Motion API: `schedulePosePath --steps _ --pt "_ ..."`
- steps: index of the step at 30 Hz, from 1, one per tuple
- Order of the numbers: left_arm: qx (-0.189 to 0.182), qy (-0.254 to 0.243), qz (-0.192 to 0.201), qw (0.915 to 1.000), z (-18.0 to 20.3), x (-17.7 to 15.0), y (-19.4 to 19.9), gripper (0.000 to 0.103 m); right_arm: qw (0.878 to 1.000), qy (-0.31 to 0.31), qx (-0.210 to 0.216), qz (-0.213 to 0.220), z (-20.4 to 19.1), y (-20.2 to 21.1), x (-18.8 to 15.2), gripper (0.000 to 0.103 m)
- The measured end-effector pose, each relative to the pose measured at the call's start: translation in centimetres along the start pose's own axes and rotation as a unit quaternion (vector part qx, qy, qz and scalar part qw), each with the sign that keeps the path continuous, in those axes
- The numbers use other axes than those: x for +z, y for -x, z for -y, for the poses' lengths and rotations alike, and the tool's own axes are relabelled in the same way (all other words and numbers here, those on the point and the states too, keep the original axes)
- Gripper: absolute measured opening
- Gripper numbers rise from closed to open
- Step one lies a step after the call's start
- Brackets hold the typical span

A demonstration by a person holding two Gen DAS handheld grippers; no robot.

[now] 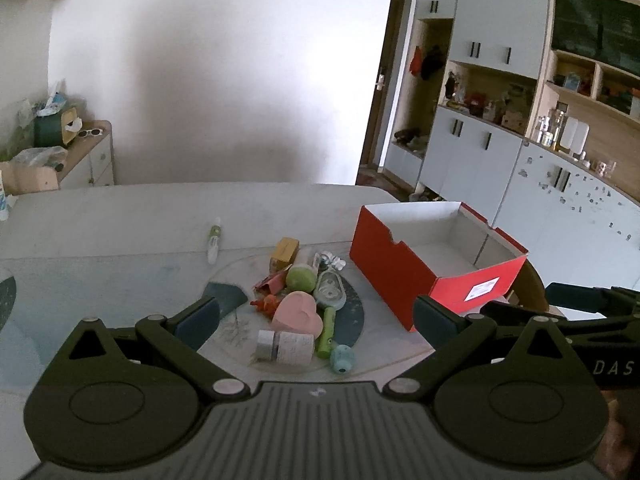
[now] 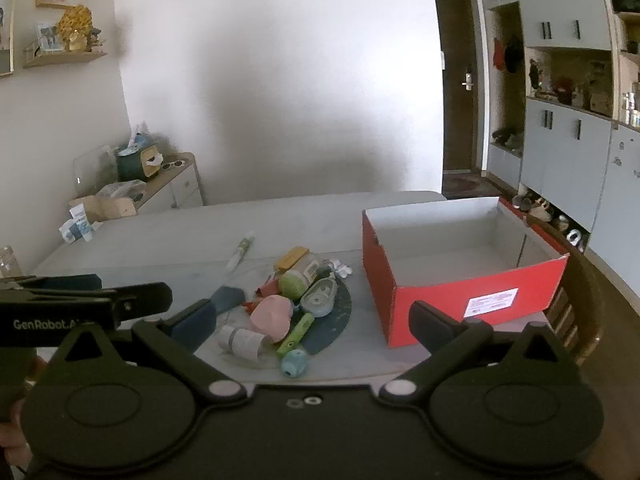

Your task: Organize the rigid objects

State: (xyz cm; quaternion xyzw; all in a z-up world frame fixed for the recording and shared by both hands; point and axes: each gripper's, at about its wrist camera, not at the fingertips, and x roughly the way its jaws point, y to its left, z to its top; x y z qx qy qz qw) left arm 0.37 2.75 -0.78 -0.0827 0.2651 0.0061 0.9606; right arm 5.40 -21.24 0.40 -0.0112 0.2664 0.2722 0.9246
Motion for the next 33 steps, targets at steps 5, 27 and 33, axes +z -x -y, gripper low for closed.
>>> schedulePosePath --steps 5,27,33 --pt "0.011 0.006 0.000 0.9999 -0.2 0.0 -1.2 0.103 1.000 0.012 0.017 -0.011 0.2 -2.1 0.1 0.103" --pt "0.038 0.001 -0.089 0.9953 -2.4 -2.9 -15.6 0.103 0.971 0.135 0.140 -0.143 1.8 -15.0 -4.1 0.087" --pt "0.052 -0.009 -0.122 0.9911 -2.6 -4.6 -18.3 0.103 0.959 0.159 0.164 -0.170 1.3 -16.7 -4.9 0.076"
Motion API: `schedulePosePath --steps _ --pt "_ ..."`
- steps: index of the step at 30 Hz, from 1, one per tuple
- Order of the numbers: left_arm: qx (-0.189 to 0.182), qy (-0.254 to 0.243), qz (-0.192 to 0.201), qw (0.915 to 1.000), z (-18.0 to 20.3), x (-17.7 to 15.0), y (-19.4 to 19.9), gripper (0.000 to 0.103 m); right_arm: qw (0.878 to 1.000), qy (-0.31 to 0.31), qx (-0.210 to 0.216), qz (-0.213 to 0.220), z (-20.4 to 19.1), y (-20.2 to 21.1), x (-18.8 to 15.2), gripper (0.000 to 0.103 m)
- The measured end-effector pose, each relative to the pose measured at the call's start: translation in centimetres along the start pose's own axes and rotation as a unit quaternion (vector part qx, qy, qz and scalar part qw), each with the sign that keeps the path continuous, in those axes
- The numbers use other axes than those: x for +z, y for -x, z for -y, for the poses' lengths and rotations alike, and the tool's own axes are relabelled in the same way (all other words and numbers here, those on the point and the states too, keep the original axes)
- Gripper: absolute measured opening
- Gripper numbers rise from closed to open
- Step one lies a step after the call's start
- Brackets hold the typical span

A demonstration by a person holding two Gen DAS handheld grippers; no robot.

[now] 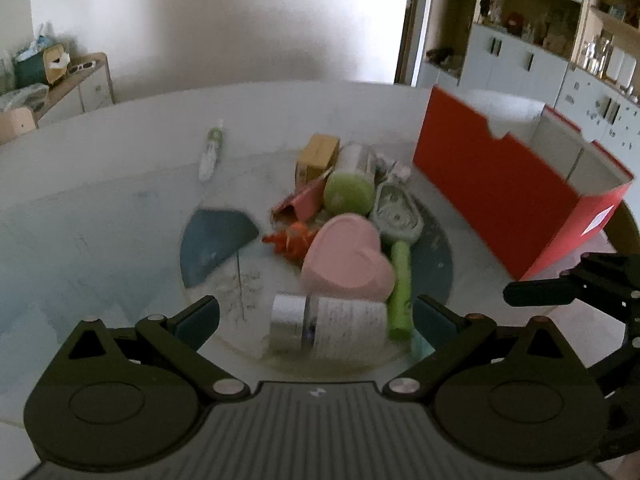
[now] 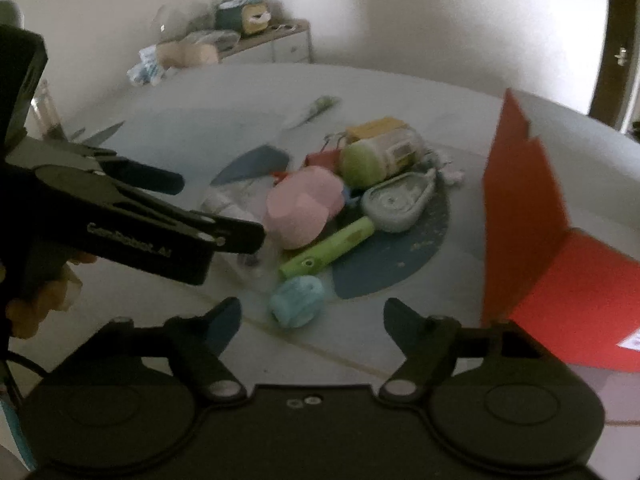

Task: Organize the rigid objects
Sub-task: 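Grasp the silver-capped white jar with the left gripper while the right grasps the teal ball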

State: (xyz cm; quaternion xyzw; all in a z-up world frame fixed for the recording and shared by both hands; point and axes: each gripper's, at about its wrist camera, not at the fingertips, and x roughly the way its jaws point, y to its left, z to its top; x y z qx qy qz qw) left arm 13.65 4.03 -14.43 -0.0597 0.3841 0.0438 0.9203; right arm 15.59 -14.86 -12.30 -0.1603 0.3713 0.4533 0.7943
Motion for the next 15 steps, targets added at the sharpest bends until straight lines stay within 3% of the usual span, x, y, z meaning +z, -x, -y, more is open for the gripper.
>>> schedulePosePath --steps 8,11,15 --pt "-0.004 0.002 -0.015 0.9999 0.2 -0.6 -1.8 0.102 1.000 0.013 0.023 -0.017 0.4 -1.4 -0.1 0.058" --pt "-0.007 -0.004 -0.012 0.9999 0.4 -0.7 -1.9 0.094 1.000 0.018 0.022 -0.013 0.4 -1.9 0.0 0.056" --pt "-0.008 -0.003 -0.018 0.9998 0.5 -0.7 -2.4 0.078 0.999 0.023 0.021 -0.009 0.6 -2.2 0.2 0.045"
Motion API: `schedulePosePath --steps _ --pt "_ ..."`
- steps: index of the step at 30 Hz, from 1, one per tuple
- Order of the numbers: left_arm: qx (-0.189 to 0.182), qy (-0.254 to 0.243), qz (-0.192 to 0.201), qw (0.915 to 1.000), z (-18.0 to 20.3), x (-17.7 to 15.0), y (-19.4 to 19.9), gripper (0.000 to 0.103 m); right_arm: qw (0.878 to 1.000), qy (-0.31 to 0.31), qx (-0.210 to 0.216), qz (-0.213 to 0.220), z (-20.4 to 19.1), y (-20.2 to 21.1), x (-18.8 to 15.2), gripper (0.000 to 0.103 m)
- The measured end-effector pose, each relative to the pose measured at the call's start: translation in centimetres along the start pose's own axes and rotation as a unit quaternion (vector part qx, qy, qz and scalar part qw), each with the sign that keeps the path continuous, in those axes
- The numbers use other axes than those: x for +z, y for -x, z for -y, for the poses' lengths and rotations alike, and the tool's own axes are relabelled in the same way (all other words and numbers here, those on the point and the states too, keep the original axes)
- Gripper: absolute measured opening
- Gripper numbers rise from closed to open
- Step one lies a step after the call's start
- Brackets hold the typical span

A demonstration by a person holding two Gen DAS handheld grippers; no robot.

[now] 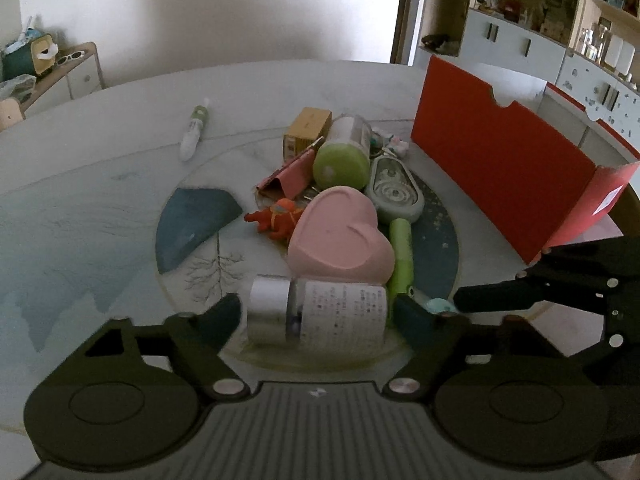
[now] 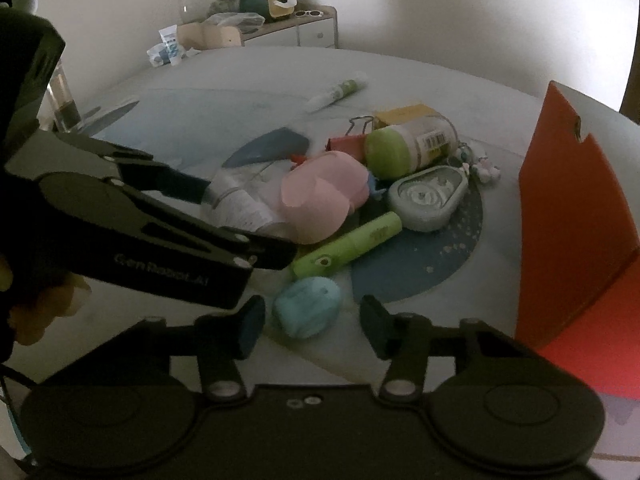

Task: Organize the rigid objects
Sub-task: 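Grasp the silver-capped white jar with the left gripper while the right grasps the teal ball, then carry the jar and teal ball with both grippers over the red box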

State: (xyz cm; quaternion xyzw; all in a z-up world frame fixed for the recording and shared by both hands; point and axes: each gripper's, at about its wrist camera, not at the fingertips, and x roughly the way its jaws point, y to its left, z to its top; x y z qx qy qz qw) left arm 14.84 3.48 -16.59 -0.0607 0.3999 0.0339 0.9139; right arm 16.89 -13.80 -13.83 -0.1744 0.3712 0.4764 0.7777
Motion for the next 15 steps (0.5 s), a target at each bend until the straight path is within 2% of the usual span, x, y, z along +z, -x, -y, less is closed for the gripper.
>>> schedulePosePath --steps 3,5,15 --pt "0.000 0.003 0.000 1.0000 0.0 0.0 0.1 0.074 1.000 0.002 0.001 0.002 0.1 -0.1 0.0 0.038" --pt "0.003 -0.002 0.003 1.0000 0.2 0.0 0.2 0.069 1.000 0.005 -0.001 0.003 0.0 -0.2 0.0 0.037" --pt "0.003 0.009 0.006 0.9999 -0.1 0.1 1.3 0.069 1.000 -0.009 -0.023 0.010 -0.5 1.5 0.1 0.037"
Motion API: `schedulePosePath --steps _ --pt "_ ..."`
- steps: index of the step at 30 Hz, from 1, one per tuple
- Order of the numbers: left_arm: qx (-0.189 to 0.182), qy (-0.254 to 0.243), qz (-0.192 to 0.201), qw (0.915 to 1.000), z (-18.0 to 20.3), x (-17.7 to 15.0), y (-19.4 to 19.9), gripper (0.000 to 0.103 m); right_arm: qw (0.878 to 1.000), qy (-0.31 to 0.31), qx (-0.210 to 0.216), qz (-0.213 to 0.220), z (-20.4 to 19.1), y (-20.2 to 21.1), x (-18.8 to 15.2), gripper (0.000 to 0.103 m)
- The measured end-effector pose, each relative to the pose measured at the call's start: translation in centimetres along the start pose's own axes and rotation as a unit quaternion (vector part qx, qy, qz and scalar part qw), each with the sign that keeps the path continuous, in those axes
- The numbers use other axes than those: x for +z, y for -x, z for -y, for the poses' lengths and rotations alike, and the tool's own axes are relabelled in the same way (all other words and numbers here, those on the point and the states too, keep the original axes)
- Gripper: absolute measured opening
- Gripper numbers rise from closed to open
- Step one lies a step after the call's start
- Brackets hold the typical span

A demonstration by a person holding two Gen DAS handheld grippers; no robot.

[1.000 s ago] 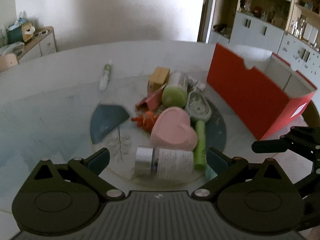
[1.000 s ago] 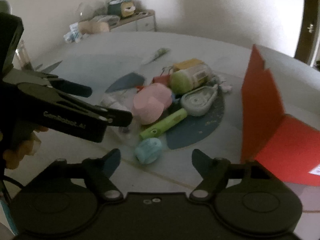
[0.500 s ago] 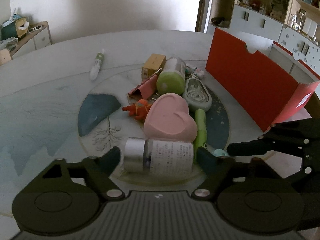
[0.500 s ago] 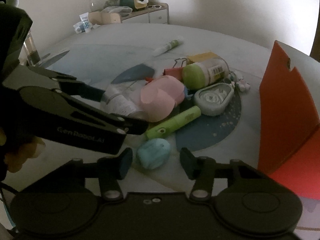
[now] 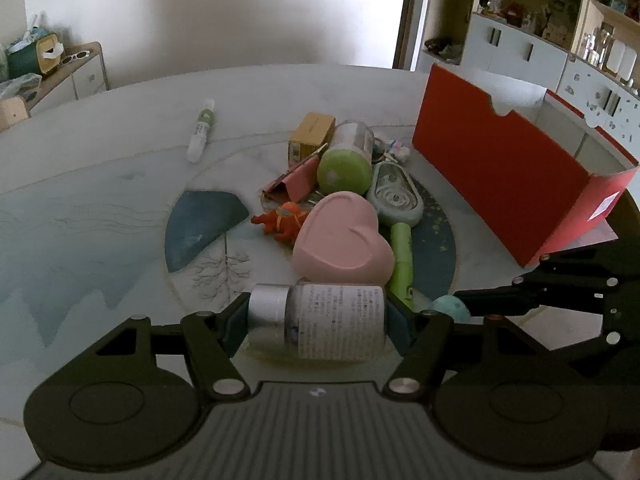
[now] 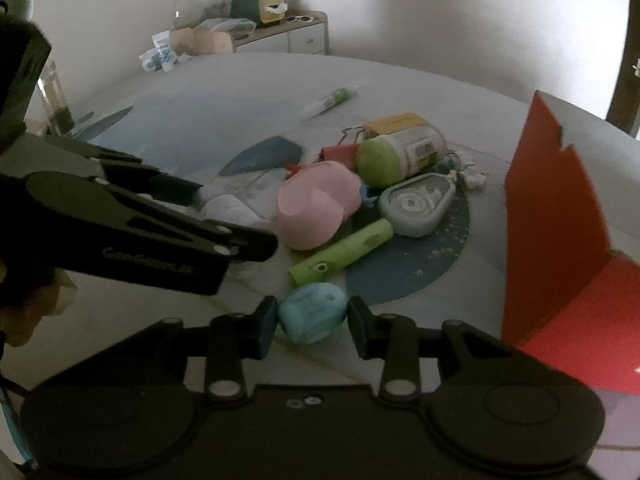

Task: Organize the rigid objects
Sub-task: 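Carry the jar and teal ball with both grippers over the red box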

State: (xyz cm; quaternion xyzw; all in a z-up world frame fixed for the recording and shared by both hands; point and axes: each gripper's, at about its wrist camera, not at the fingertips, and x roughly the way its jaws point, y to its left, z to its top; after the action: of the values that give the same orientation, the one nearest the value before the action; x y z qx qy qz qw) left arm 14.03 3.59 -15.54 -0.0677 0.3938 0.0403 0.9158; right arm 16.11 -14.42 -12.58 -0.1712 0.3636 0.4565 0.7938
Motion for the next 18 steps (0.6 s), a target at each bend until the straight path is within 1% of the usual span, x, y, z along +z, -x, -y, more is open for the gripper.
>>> schedulePosePath --steps 4,9,13,18 --pt "-0.003 -0.005 0.006 1.0000 0.3 0.2 1.6 0.068 1.000 -0.016 -0.016 0.007 -0.3 1.8 0.2 0.037" --pt "-0.019 -0.020 0.027 0.9992 0.9 0.5 4.3 0.069 0.998 -0.039 -0.046 0.017 -0.8 4.4 0.3 0.037" --pt "-0.030 -0.033 0.046 0.9979 1.6 1.1 6.8 0.069 0.995 -0.066 -0.071 0.031 -0.9 6.8 0.3 0.037" --pt "-0.043 -0.051 0.064 0.9957 2.6 1.9 9.5 0.069 0.988 -0.096 -0.114 0.048 -0.8 9.6 0.6 0.037"
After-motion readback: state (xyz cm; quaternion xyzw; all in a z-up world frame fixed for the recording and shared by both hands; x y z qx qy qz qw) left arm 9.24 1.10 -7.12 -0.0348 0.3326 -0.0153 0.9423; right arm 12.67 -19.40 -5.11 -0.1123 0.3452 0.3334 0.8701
